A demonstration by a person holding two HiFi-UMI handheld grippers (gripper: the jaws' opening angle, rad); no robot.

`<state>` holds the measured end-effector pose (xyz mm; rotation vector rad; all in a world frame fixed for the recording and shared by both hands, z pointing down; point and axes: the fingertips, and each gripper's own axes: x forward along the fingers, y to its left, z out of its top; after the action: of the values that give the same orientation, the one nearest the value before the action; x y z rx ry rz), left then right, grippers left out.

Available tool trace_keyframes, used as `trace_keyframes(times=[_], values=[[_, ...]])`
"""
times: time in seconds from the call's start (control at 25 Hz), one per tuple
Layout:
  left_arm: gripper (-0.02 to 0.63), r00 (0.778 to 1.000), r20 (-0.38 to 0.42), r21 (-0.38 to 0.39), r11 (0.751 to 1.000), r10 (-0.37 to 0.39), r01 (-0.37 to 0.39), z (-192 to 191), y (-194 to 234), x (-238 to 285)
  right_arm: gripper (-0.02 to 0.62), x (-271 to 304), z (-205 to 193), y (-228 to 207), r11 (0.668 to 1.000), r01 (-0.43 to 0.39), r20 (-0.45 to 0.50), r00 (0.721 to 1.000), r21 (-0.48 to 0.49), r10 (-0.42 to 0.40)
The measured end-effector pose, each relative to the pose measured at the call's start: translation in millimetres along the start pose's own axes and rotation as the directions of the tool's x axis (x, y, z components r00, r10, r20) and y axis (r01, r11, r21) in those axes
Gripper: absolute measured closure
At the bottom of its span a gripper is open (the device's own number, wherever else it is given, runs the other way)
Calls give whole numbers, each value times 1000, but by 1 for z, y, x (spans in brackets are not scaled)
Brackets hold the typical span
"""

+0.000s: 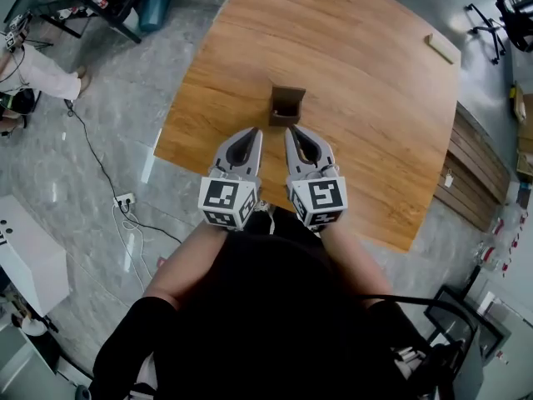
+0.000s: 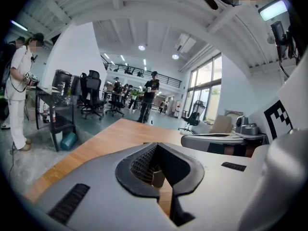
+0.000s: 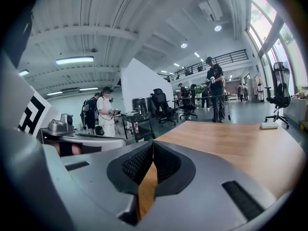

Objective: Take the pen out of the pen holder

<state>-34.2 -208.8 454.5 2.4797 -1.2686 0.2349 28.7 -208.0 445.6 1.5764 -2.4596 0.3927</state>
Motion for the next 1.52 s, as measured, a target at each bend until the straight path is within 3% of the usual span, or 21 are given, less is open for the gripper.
trace_keyframes(times=[0.28,0.52,0.72,0.96,1.16,1.32,1.52], values=[[605,997,-63,-18,998,51,-52,-32,31,36,580,45,-44,-15,999,-33,-120,992,5,33],[605,992,-105,-28,997,74,-77,-53,47,64,577,76,-82,-16,990,-109,-260,962,-92,81],[605,988,-125,-48,994,88,-95,-65,55,70,503,91,-99,-9,978,-160,-323,940,-132,110],[604,986,-141,-61,993,93,-103,-73,62,74,503,104,-98,-13,973,-139,-305,949,-185,78],[604,985,-141,-73,991,98,-110,-74,65,78,505,110,-98,-13,971,-149,-296,951,-189,88],[605,984,-146,-69,992,98,-109,-76,67,81,551,112,-95,-19,973,-124,-270,960,-195,68],[605,985,-148,-69,992,93,-104,-75,66,82,552,108,-90,-24,979,-97,-246,968,-178,51]])
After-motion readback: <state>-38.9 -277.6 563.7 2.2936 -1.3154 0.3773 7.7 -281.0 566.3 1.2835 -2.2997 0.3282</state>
